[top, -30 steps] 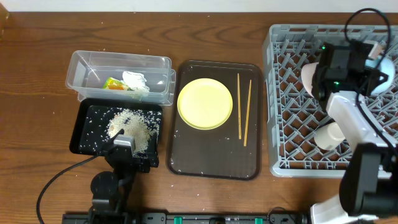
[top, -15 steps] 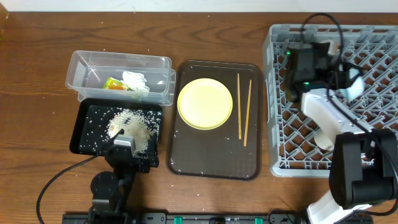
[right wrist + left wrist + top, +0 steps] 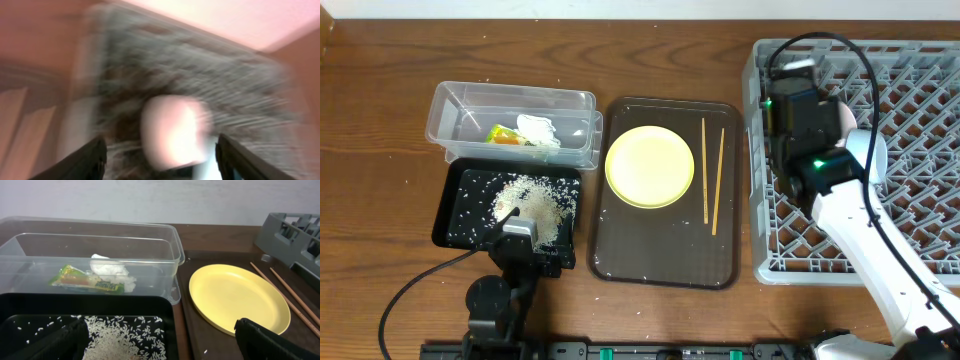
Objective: Sort waste into correct bins and load items into the dishwasher rack
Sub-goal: 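Place the light-blue bowl in the dish rack beside the pink bowl, then grasp the yellow plate edge with the right gripper and lift it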
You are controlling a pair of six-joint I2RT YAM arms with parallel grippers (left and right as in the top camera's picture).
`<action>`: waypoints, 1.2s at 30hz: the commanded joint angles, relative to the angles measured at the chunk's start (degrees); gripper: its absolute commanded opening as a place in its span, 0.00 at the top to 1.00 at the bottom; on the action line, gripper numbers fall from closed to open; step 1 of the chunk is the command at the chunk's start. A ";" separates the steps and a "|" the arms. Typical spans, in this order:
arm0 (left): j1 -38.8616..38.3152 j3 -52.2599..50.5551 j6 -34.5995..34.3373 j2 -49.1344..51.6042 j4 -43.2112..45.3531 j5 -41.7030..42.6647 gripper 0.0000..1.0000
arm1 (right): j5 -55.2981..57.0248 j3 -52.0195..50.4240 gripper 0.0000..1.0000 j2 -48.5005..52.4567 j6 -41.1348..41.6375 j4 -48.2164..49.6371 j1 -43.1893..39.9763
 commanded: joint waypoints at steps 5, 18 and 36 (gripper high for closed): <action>0.28 -1.40 0.98 -0.39 -0.31 0.37 0.04 | -44.96 0.28 0.34 4.90 14.38 -5.88 9.73; 0.28 -1.40 1.01 -0.39 -0.31 0.37 0.04 | -34.91 0.28 0.55 22.58 47.23 -8.61 14.49; 0.28 -1.40 1.01 -0.39 -0.33 0.37 0.04 | -24.24 0.35 0.99 11.34 35.78 -5.31 10.67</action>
